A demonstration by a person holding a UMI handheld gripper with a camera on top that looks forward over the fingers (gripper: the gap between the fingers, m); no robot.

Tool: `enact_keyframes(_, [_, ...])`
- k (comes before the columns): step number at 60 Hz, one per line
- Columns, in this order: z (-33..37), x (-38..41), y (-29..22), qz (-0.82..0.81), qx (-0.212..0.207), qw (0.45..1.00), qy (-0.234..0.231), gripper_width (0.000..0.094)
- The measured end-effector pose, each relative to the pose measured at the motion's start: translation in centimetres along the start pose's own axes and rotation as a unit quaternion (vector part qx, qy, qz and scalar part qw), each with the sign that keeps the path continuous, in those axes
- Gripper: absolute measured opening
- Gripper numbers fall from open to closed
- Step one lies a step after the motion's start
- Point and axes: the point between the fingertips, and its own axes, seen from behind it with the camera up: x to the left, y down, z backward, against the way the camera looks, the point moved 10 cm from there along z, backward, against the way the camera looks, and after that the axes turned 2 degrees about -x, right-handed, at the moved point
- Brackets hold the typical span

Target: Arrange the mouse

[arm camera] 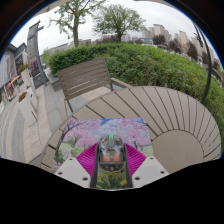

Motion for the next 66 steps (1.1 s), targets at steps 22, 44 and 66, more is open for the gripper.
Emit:
enact_keyframes(22, [10.9, -2.1, -2.1, 0.040, 0.025, 0.999, 0.011, 0.0839])
enact_keyframes(44, [31.7, -6.5, -0.1, 0.047, 0.064, 0.996, 0.031, 0.0854])
enact_keyframes(66, [34.0, -7.6, 1.3, 0.056, 0.069, 0.995, 0.040, 0.0852])
